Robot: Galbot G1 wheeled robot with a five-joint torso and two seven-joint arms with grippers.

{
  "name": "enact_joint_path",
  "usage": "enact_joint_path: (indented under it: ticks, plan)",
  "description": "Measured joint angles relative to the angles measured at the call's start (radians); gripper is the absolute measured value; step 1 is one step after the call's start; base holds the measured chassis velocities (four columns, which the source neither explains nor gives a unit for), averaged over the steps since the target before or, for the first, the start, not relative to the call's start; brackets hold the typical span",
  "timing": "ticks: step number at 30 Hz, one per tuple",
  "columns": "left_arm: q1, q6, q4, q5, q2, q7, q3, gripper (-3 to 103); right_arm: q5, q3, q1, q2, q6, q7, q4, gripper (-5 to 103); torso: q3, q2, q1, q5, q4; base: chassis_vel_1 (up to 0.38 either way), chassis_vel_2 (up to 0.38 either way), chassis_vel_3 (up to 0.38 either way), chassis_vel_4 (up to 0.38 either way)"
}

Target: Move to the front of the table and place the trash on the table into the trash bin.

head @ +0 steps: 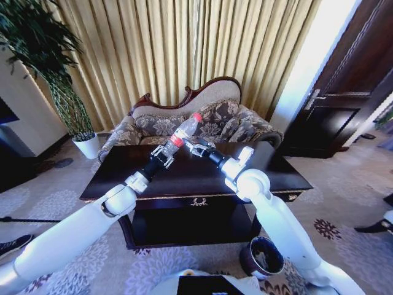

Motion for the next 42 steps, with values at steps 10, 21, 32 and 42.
enact_joint_path:
  ticks: [10,21,32,42]
  plan:
    - [0.071,-0.002,-0.025,-0.002,0.023,0.012,-0.052,34,0.001,0.032,-0.007,-0.004,0.003,0.000,0.003,100,0.000,0.000,0.000,0.0000,0.0000,0.000,0.000,0.000,0.000]
    - [0.084,-0.007,-0.015,-0.007,0.035,-0.004,-0.082,33,0.003,0.043,-0.025,-0.015,0.001,0.001,0.027,100,0.000,0.000,0.000,0.0000,0.0000,0.000,0.000,0.000,0.000]
    - [0.061,-0.099,0.054,0.136,0.015,0.010,-0.112,32,0.058,0.062,-0.052,-0.026,-0.003,0.003,0.062,100,0.000,0.000,0.000,0.0000,0.0000,0.000,0.000,0.000,0.000]
    - [0.030,-0.176,0.140,0.237,-0.049,-0.010,-0.124,32,0.092,0.070,-0.058,-0.034,-0.004,0.001,0.079,100,0.000,0.000,0.000,0.0000,0.0000,0.000,0.000,0.000,0.000]
